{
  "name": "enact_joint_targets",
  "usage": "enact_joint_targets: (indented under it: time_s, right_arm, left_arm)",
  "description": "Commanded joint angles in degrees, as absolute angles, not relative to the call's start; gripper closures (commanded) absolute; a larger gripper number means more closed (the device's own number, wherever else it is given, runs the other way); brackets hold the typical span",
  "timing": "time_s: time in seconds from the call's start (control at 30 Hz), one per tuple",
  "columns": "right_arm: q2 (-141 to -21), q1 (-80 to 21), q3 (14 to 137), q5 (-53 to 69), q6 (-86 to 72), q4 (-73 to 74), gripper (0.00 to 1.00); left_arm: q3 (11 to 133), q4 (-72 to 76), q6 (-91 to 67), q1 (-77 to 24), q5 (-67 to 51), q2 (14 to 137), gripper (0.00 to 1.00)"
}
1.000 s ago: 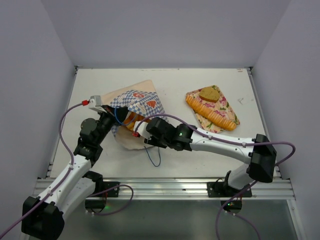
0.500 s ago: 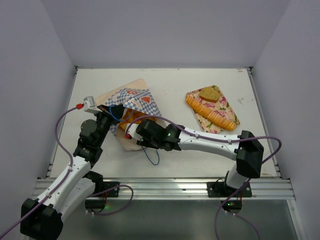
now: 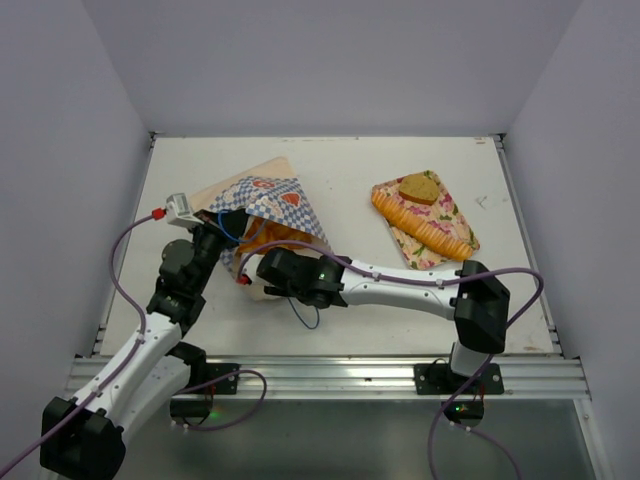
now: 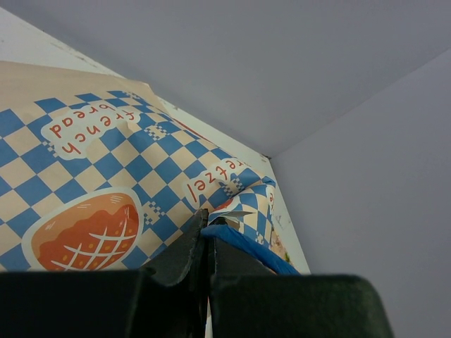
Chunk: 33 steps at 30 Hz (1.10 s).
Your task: Take the fake bread out of the paper bag
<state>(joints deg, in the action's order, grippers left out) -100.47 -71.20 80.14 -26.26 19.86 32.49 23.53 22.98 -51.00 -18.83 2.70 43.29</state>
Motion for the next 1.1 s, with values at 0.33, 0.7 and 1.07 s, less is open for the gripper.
enact_joint_targets:
  time_s: [0.33, 0.7, 1.07]
  right_arm:
    - [-103.09, -71.63, 81.48, -30.76, 21.00, 29.53, 0.49]
    - [-103.98, -71.46, 80.33, -33.93, 22.59, 28.39, 0.64]
    - [-95.28, -67.60, 79.10, -24.36, 24.61, 30.93, 0.98]
  left_arm:
    - [21.80, 23.55, -50.71, -19.07, 5.45, 42.19, 1.00]
    - [21.01, 23.73, -49.57, -19.07, 5.62, 41.49, 1.00]
    - [22.06, 18.99, -40.88, -19.07, 6.85, 39.82, 1.00]
